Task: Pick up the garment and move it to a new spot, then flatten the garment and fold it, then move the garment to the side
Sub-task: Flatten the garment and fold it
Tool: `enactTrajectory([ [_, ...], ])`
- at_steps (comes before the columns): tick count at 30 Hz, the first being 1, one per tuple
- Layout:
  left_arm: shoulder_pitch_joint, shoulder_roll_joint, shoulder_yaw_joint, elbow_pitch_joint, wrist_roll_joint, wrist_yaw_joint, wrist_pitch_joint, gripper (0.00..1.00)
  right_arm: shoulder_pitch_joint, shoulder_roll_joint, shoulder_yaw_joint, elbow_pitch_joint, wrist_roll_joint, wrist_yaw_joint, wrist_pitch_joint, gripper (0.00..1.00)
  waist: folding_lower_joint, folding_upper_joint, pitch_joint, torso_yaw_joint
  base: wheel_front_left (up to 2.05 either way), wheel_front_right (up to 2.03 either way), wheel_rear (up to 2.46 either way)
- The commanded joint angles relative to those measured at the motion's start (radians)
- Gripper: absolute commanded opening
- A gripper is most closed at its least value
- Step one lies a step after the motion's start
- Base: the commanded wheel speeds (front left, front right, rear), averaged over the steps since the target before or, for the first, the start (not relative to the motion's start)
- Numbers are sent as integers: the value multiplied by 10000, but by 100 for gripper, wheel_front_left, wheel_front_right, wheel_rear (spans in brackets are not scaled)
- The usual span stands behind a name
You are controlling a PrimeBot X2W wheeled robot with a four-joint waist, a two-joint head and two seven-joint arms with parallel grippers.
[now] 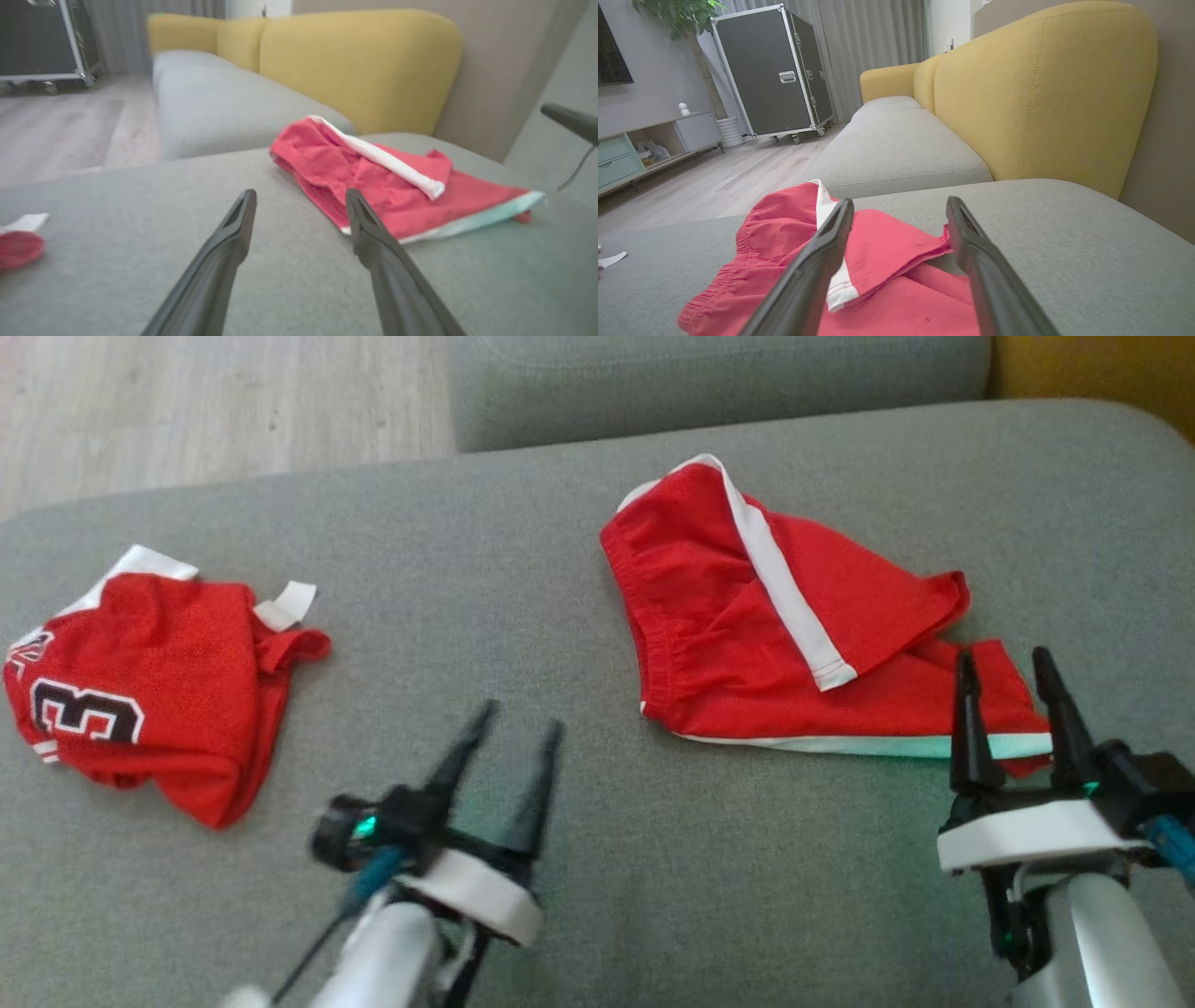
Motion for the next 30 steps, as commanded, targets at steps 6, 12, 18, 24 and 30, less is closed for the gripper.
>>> enactTrajectory([
  [6, -1834, 595, -2559, 909, -938, -55, 814, 100, -699, -27, 127, -478, -28, 39, -110, 100, -1, 0, 681, -399, 0, 0, 0],
  [12, -3132, 1061, -3917, 1970, -1632, -57, 955, 100, -947, -27, 115, -630, 53, 39, -110, 100, -1, 0, 1202, -848, 0, 0, 0],
  [18, -3863, 1102, -4497, 2742, -1973, -58, 760, 100, -1090, -26, 109, -731, 209, 39, -110, 100, -1, 0, 1542, -1195, 0, 0, 0],
  [24, -4507, 1112, -5059, 3303, -2383, -58, 395, 100, -1218, -26, 125, -797, 364, 39, -110, 100, -1, 0, 1827, -1518, 0, 0, 0],
  [30, -4951, 1062, -5612, 3492, -2794, -59, 1, 100, -1251, -26, 134, -765, 444, 39, -110, 100, -1, 0, 1950, -1736, 0, 0, 0],
])
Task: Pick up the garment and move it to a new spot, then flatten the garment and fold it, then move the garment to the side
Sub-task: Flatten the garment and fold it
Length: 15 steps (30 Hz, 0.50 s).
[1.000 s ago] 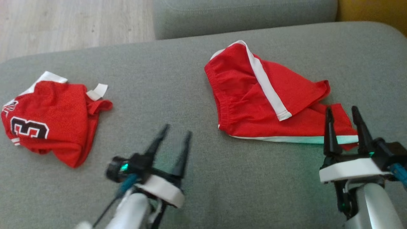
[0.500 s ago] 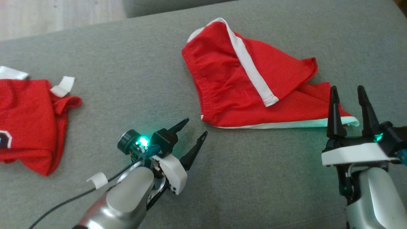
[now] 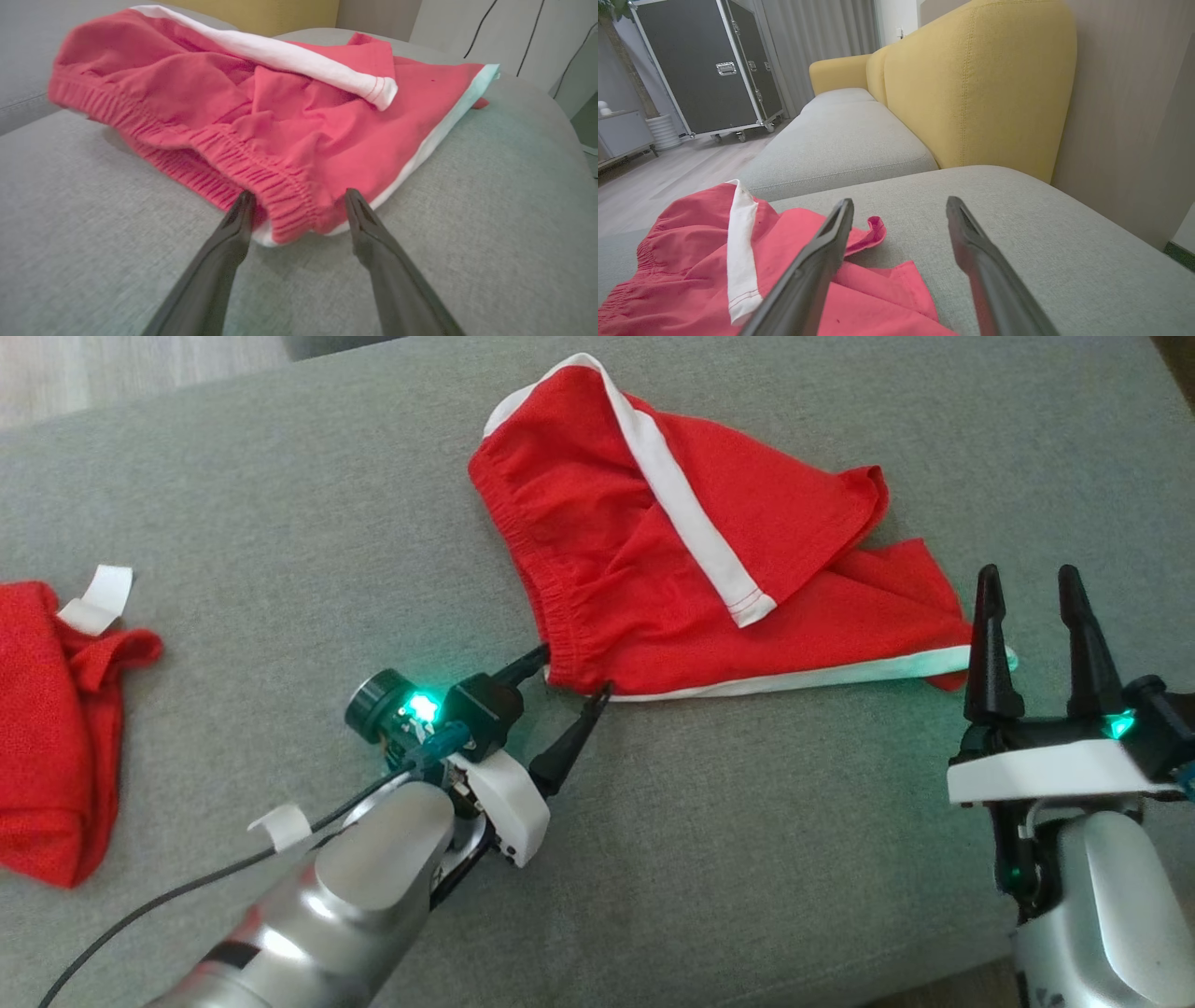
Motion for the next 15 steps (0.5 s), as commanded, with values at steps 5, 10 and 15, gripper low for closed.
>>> enactTrajectory([
  [5, -556, 185, -195, -198, -342, 18, -246, 0, -295, -28, 129, -276, 64, 39, -108, 100, -1, 0, 12, -85, 0, 0, 0],
  [10, -532, 240, 24, -407, -413, 26, -296, 0, -209, -28, -54, -81, -97, 39, -108, 100, -1, 0, -145, 71, 0, 0, 0],
  [15, -137, 403, 693, -1021, -174, 191, -301, 0, -79, -28, -171, 475, -346, 39, -108, 100, -1, 0, -413, 277, 0, 0, 0],
])
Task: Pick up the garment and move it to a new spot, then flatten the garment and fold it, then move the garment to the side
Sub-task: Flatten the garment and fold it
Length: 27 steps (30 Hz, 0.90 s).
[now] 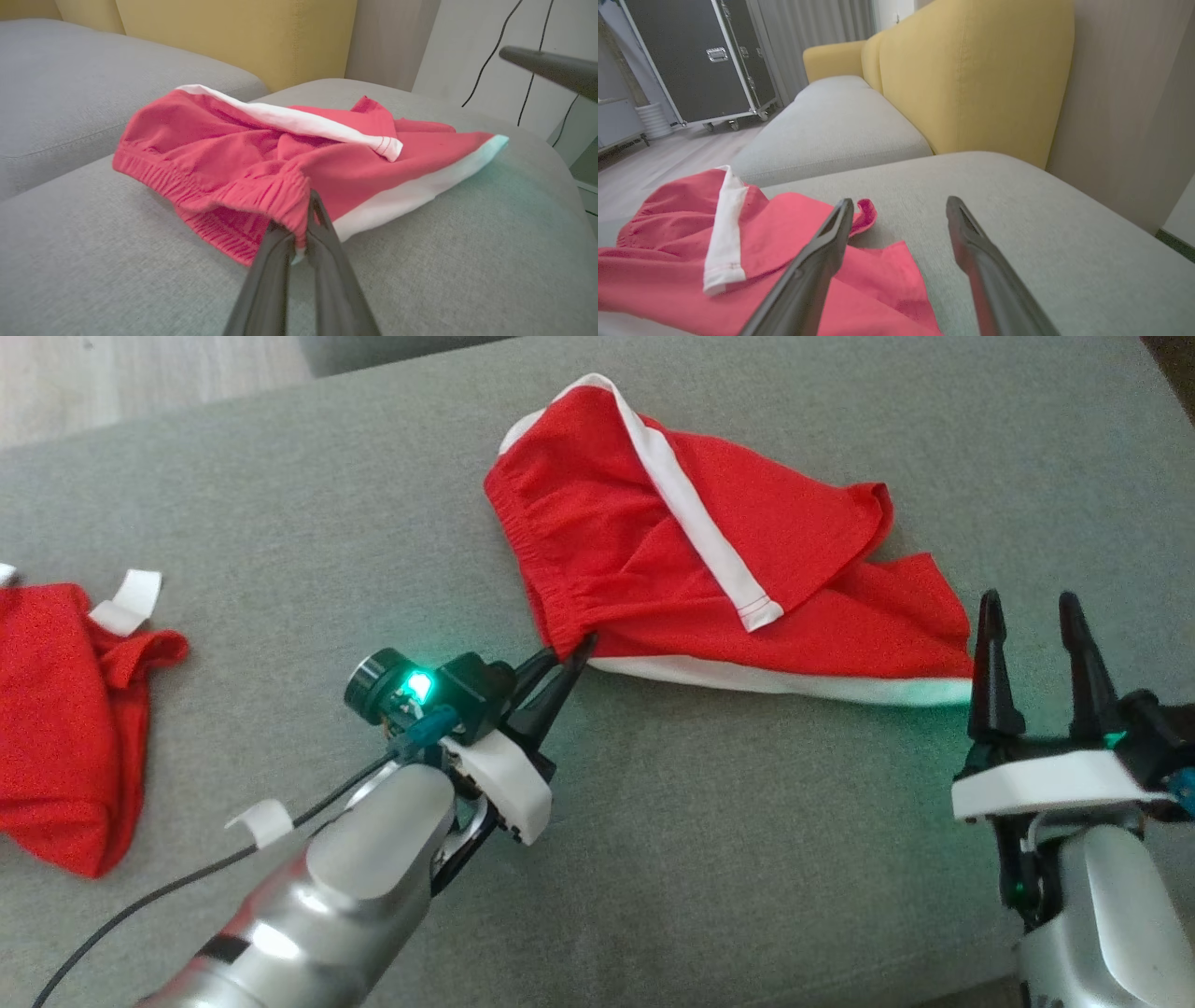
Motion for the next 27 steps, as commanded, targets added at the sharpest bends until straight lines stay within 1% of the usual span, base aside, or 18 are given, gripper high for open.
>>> enactTrajectory([
  [1, 11, 290, 520, -371, 131, 113, -117, 0, -74, -30, 111, 7, -88, 39, -108, 100, 0, 0, -162, 121, 0, 0, 0],
  [6, 459, 372, 1016, -699, 380, 238, -118, 0, 48, -30, 209, 1392, -288, 39, -70, 100, 0, 0, -481, 272, 0, 0, 0],
  [9, 641, 342, 1165, -773, 501, 224, -119, 0, 105, -30, 375, 2135, -236, 39, 279, 100, 0, 0, -607, 317, 0, 0, 0],
  [13, 775, 285, 1331, -789, 654, 201, -119, 0, 247, -30, 444, 2682, -265, 39, 739, 100, 0, 0, -693, 307, 0, 0, 0],
  [18, 859, 213, 1493, -764, 809, 189, -119, 0, 390, -30, 544, 2763, -309, 39, 964, 100, 0, 0, -764, 249, 0, 0, 0],
  [27, 1039, 62, 1750, -712, 1086, 121, -120, 0, 674, -30, 867, 2463, -567, 39, 1593, 100, 0, 0, -936, 139, 0, 0, 0],
])
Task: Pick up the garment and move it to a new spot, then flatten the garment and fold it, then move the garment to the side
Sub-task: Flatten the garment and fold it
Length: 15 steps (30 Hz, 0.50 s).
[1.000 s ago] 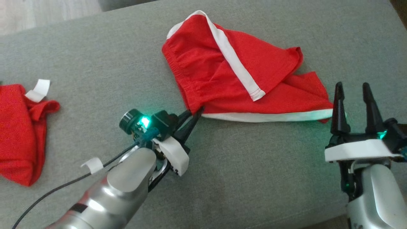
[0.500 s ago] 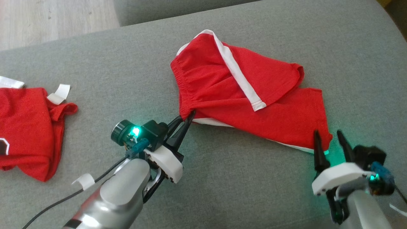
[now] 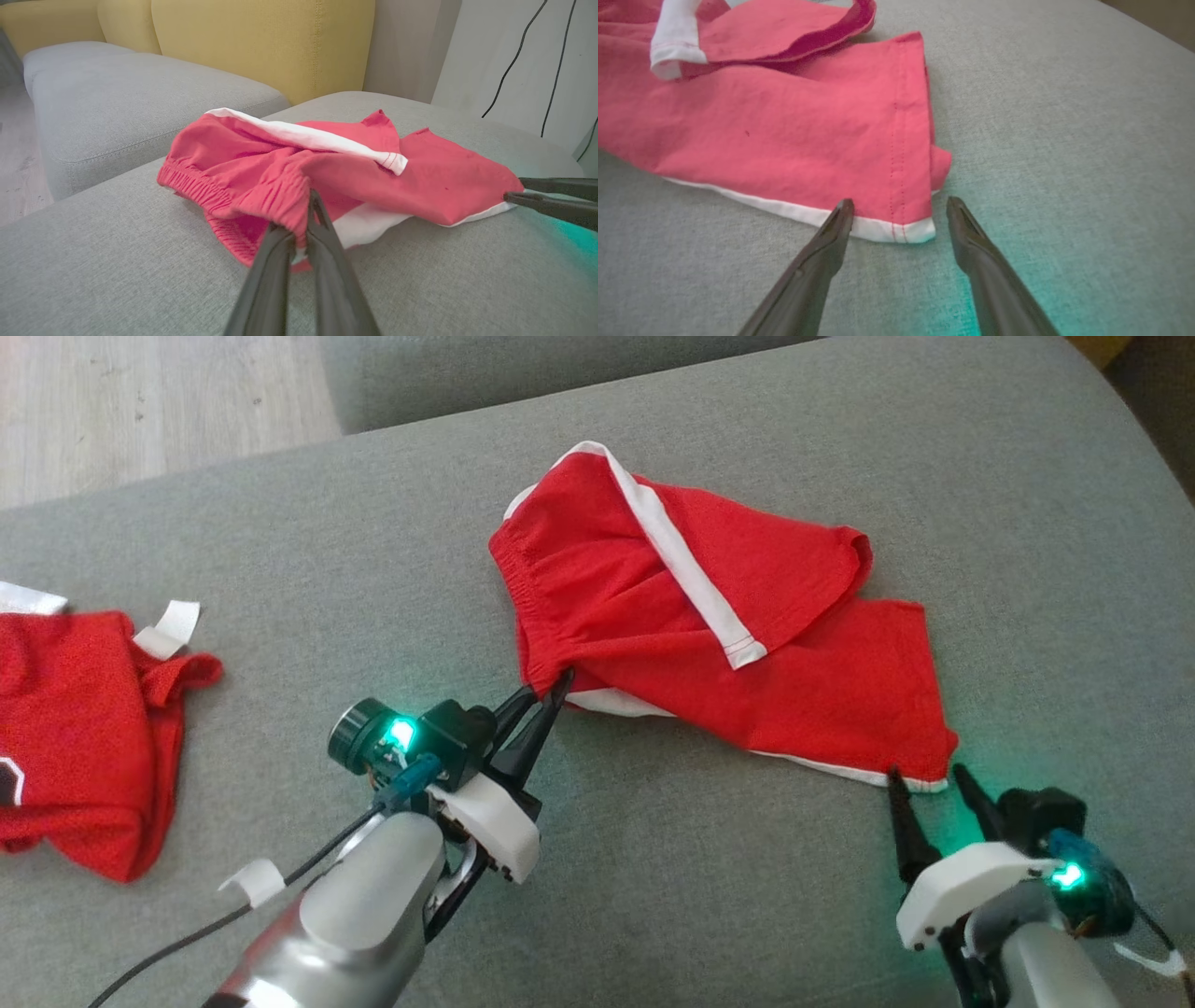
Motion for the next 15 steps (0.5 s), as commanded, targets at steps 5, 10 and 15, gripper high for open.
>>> enactTrajectory([
  [5, -190, 83, 491, -202, 170, -88, -95, 0, 171, -32, 439, -437, -230, 39, 414, 100, 1, 0, -90, 6, 0, 0, 0],
  [10, -115, 18, 570, -137, 265, -123, -95, 0, 276, -32, 476, -660, -438, 39, 555, 100, 1, 0, -160, 11, 0, 0, 0],
  [15, -83, -26, 611, -61, 332, -156, -95, 0, 274, -32, 396, -783, -624, 39, 468, 100, 1, 0, -170, 52, 0, 0, 0],
])
